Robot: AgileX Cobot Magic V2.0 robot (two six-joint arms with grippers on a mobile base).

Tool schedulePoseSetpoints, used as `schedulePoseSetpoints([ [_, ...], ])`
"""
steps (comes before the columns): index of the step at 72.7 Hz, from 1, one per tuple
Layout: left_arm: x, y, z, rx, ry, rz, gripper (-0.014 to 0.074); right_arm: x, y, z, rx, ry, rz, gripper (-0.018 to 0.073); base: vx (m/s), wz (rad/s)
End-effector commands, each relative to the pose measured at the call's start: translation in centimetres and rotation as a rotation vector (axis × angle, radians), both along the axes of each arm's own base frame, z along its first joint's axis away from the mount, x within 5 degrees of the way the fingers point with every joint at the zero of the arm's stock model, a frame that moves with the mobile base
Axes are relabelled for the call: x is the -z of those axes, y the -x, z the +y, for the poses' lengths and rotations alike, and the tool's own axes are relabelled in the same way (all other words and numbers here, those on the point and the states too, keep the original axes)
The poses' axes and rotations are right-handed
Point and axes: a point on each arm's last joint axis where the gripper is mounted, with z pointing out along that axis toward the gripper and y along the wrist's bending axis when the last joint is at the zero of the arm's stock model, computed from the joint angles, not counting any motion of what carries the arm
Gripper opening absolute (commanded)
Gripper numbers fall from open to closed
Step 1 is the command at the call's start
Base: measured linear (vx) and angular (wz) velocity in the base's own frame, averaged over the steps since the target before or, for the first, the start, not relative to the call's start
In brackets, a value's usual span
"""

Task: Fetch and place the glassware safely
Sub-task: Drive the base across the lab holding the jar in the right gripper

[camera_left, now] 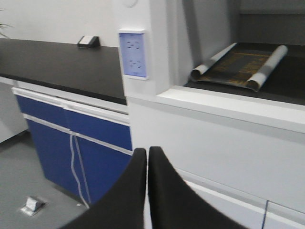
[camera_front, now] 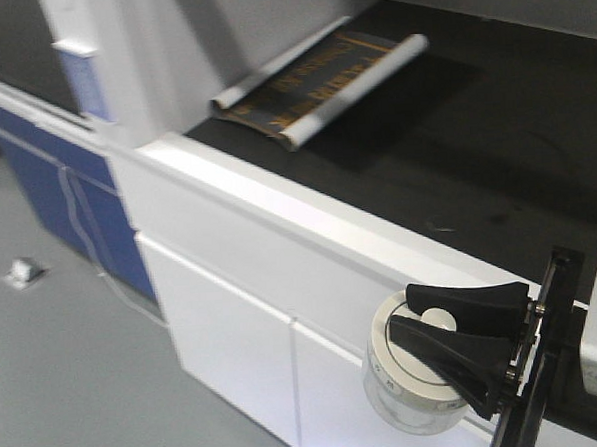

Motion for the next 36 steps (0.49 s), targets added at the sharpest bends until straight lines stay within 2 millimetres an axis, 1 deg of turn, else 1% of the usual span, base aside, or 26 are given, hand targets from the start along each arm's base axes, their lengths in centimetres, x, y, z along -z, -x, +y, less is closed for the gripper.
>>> schedulePoseSetpoints([
  [1,-1.5,0.01,-0.09,0.011,0.014,-0.089,-0.0007,-1.49,0.12,0.12,-0.018,-0.07,-0.026,-0.0001,0.01,0.66],
  [19,-1.5,0.01,-0.09,0.011,0.014,-0.089,-0.0007,-1.49,0.12,0.12,-0.018,-0.07,-0.026,-0.0001,0.03,0.74],
  [36,-1.5,0.01,-0.09,0.011,0.014,-0.089,-0.0007,-1.6,0.25,0.07,-0.019,-0.071,-0.033,-0.0001,0.07,0.93],
])
